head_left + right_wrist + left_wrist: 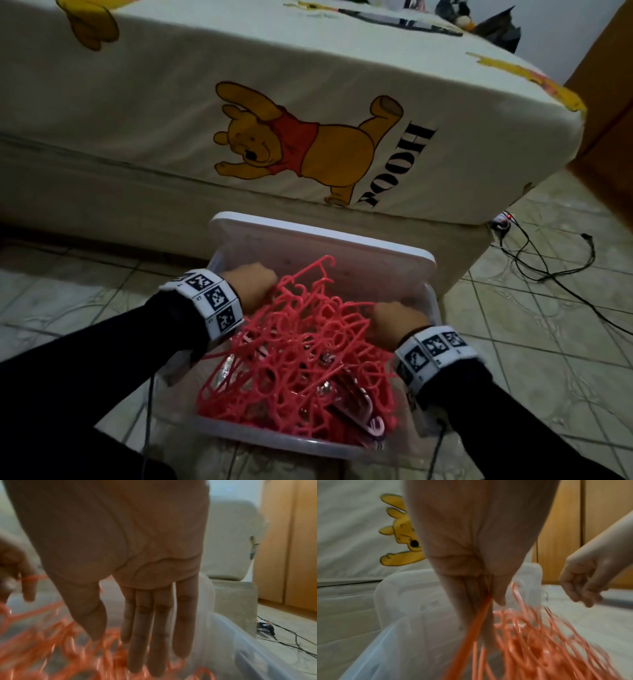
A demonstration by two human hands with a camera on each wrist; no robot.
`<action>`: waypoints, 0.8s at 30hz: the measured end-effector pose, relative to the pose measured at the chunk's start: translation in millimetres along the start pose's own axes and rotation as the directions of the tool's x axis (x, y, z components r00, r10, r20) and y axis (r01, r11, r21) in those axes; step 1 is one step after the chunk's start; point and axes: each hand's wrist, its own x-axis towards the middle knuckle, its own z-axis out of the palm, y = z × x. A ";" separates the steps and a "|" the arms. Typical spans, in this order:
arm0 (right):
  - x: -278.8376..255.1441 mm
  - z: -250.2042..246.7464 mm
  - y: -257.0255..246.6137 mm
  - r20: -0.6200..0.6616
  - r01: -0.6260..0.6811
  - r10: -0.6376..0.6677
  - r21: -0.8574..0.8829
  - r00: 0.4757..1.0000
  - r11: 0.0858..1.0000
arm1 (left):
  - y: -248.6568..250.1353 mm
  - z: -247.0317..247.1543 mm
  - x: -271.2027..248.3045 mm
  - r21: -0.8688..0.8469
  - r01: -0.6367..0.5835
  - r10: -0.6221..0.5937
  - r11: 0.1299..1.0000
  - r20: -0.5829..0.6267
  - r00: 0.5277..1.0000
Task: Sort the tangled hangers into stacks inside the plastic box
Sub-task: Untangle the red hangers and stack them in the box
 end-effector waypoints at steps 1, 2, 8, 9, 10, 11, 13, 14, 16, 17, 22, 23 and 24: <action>-1.5 -7.1 -0.7 -0.028 -0.010 0.010 0.002 1.000 1.000 | -0.5 -2.5 -0.2 -0.042 -0.015 0.013 0.999 -0.038 0.999; -3.1 -13.0 -1.3 -0.049 -0.021 0.021 0.001 0.999 1.000 | -1.0 -4.6 -0.4 -0.081 -0.035 0.028 0.996 -0.081 0.996; -15.9 -39.0 -4.2 -0.142 0.038 -0.033 0.034 0.989 0.999 | 2.7 -22.2 -4.9 -0.038 -0.180 0.164 0.983 -0.260 0.952; -17.2 -41.0 -4.2 -0.172 0.049 -0.040 0.049 0.984 0.998 | 4.2 -24.9 -5.3 -0.023 -0.191 0.177 0.981 -0.280 0.944; -18.5 -42.9 -4.6 -0.203 0.058 -0.043 0.067 0.978 0.996 | 5.5 -26.8 -5.7 -0.014 -0.196 0.183 0.980 -0.300 0.936; -20.4 -44.5 -5.1 -0.235 0.069 -0.045 0.095 0.971 0.993 | 6.9 -28.3 -5.9 -0.008 -0.200 0.188 0.980 -0.318 0.929; -22.6 -46.9 -5.4 -0.305 0.105 -0.051 0.163 0.951 0.981 | 9.9 -31.1 -5.7 -0.002 -0.211 0.199 0.977 -0.331 0.922; -23.0 -47.3 -5.8 -0.335 0.127 -0.058 0.187 0.940 0.974 | 11.8 -32.3 -5.7 0.001 -0.213 0.201 0.977 -0.331 0.922; -23.5 -46.4 -8.4 -0.366 0.170 -0.088 0.197 0.927 0.966 | 14.8 -34.0 -5.4 0.014 -0.212 0.204 0.977 -0.336 0.919; -23.0 -44.5 -10.5 -0.367 0.189 -0.106 0.197 0.924 0.962 | 16.0 -34.1 -5.0 0.021 -0.210 0.205 0.977 -0.342 0.917; -18.4 -31.4 -20.8 -0.354 0.224 -0.144 0.196 0.924 0.955 | 19.4 -29.0 -0.9 0.002 -0.212 0.198 0.977 -0.362 0.911; -17.7 -30.4 -21.1 -0.371 0.233 -0.148 0.195 0.917 0.953 | 19.1 -27.7 0.4 -0.017 -0.216 0.195 0.976 -0.359 0.913; -17.2 -30.1 -20.8 -0.391 0.242 -0.153 0.191 0.908 0.951 | 19.1 -26.1 1.7 -0.036 -0.221 0.194 0.975 -0.354 0.915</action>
